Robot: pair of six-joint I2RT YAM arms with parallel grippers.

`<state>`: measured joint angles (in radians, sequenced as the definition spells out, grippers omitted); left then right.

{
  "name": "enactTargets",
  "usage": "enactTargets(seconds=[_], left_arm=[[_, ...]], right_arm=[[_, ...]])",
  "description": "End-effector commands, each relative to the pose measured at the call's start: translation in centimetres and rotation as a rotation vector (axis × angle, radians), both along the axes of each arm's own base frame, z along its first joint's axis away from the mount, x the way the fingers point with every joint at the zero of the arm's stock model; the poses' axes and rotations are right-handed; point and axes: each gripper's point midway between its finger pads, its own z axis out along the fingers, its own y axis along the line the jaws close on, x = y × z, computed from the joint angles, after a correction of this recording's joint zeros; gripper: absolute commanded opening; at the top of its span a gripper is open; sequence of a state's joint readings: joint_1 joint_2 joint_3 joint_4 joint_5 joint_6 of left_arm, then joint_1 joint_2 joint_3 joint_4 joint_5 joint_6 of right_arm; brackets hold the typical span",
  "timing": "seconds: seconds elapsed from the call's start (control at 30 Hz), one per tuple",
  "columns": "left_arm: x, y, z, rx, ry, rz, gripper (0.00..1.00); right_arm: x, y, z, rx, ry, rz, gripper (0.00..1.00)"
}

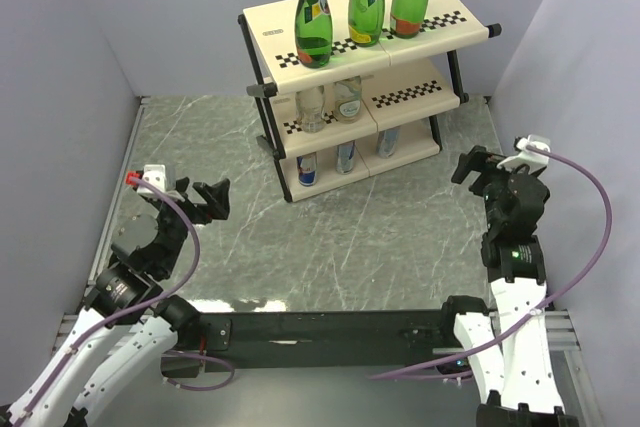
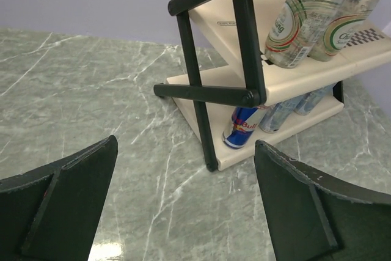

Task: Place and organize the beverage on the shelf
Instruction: Reset both arms

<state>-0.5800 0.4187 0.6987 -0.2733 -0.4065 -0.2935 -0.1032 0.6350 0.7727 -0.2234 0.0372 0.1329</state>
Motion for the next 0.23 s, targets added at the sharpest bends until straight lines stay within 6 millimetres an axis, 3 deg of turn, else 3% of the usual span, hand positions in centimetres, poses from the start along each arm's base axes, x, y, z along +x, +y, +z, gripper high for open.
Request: enactTargets(seconds=[0.0,0.2], left_arm=[[-0.02,0.55,0.41,-0.005,-0.020,0.025,0.99],[0.09,0.92,-0.06,0.010,-0.008,0.046,0.99]], right_arm=[[-0.30,-1.78,1.24,-0.021,-0.062,-0.097,0.99],[-0.40,-2.40,1.24,-0.035,-0.083,-0.130,0.97]])
